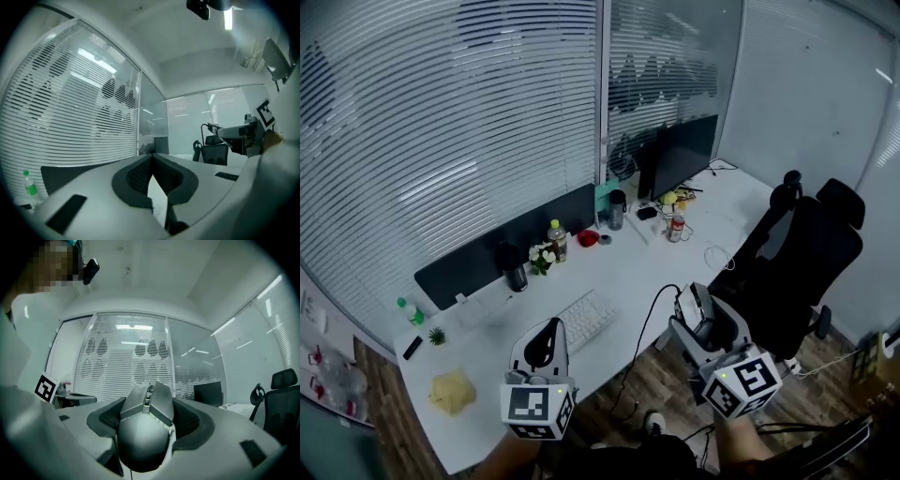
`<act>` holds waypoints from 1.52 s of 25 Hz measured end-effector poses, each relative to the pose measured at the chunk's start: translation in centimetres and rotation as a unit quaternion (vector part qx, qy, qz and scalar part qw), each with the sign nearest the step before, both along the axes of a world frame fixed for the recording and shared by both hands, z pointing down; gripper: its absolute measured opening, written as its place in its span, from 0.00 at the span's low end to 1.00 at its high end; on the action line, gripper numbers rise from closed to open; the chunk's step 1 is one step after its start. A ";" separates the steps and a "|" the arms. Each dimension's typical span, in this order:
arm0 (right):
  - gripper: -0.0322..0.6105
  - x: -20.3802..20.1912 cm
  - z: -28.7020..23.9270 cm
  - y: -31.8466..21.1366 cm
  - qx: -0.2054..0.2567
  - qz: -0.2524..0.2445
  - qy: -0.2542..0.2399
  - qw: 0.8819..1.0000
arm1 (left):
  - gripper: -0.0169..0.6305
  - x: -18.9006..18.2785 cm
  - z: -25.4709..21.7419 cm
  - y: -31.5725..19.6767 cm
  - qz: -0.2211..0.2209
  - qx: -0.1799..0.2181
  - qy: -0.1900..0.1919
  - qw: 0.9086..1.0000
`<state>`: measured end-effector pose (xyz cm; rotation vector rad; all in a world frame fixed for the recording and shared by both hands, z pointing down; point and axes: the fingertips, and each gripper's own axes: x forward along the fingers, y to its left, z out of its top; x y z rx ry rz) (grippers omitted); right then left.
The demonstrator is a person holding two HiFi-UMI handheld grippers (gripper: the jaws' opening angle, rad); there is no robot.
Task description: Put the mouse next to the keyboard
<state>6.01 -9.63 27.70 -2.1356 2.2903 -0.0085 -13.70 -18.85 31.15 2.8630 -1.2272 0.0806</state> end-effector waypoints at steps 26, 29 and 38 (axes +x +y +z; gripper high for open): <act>0.52 10.3 0.6 -18.6 0.023 -0.210 -0.007 0.977 | 0.07 7.3 0.9 -8.7 -0.207 -0.001 -0.027 0.978; 0.52 10.2 0.6 -19.4 0.023 -0.226 -0.006 0.974 | 0.07 7.4 0.8 -8.8 -0.223 0.004 -0.028 0.974; 0.52 10.2 2.3 -22.5 0.005 -0.245 0.002 0.970 | 0.07 7.0 2.3 -9.4 -0.262 0.001 -0.023 0.965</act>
